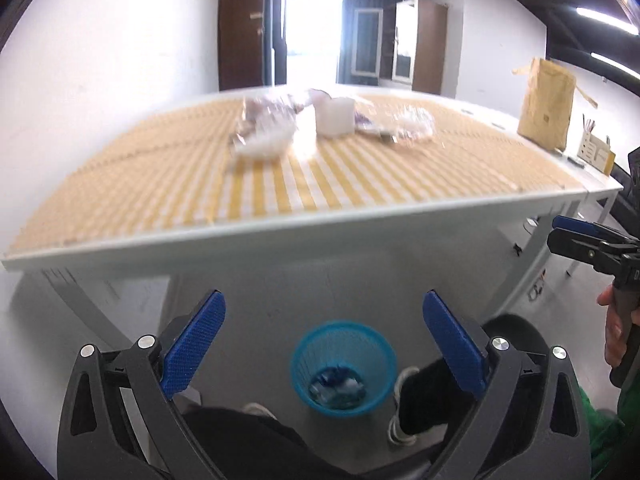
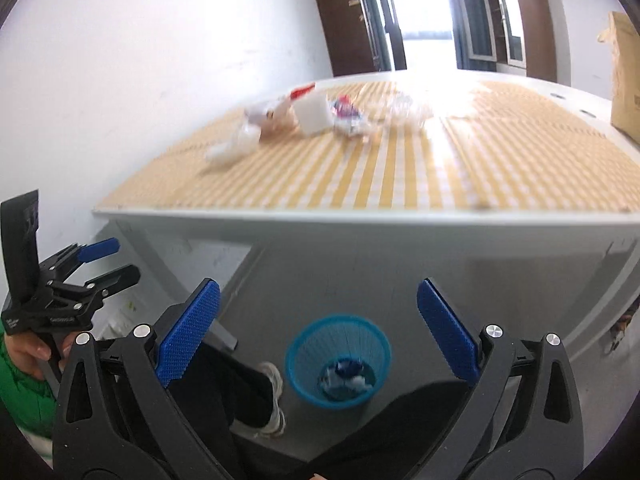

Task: Collect trash
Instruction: 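Raise both open tools back up toward the trash on the table, then grasp the white zip bag with the left gripper while the right gripper grasps the snack wrapper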

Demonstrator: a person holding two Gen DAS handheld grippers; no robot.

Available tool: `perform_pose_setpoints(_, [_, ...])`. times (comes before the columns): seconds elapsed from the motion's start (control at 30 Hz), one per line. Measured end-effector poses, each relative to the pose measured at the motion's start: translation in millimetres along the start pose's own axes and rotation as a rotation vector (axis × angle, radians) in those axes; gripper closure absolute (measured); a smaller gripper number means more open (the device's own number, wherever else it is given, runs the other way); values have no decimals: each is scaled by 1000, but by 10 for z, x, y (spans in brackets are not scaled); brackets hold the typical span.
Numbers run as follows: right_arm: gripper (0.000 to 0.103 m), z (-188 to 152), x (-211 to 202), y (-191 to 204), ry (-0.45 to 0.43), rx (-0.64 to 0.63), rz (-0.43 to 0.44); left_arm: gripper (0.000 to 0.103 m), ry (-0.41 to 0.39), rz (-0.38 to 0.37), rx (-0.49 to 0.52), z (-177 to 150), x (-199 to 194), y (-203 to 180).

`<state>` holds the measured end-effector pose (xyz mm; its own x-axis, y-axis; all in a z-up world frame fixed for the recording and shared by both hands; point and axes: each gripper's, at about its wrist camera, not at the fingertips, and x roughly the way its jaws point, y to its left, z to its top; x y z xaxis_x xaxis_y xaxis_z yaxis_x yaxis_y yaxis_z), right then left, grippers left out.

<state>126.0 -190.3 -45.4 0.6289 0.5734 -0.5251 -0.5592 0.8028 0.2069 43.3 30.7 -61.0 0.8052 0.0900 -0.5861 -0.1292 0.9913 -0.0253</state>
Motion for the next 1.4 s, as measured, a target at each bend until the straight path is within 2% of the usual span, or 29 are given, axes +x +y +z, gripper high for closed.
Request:
perform_pose_setpoints(0.2, [9, 329, 128, -133, -23, 0, -13, 6, -38, 66, 40, 318, 49, 86])
perform_pose_setpoints(0.4, [9, 651, 410, -224, -13, 29, 12, 8, -78, 42, 85, 672, 118, 66])
perform_pose_setpoints(0.53, [9, 834, 592, -315, -10, 28, 8, 8, -89, 68, 125, 876, 268, 33])
perform_pose_setpoints(0.7, [10, 1013, 858, -395, 12, 40, 33, 8, -43, 94, 169, 1132, 611, 7])
perform_pose_setpoints(0.87, [16, 1173, 1117, -552, 45, 110, 42, 8, -15, 146, 247, 1367, 914, -63])
perform_pose_setpoints(0.97, [20, 1268, 1233, -657, 57, 154, 56, 8, 10, 133, 266, 1542, 1068, -74])
perform_pose_setpoints(1.03, [30, 1331, 1319, -708, 72, 166, 59, 8, 33, 99, 266, 1662, 1189, -66])
perform_pose_setpoints(1.07, [39, 1351, 1356, -730, 76, 169, 52, 8, 40, 84, 276, 1729, 1262, -63])
perform_pose_setpoints(1.2, [40, 1401, 1514, -840, 101, 222, 91, 8, 64, 158, 377, 1853, 1507, -113])
perform_pose_setpoints(1.4, [41, 1414, 1722, -1015, 158, 333, 161, 8, 144, 164, 423, 1980, 1811, -97])
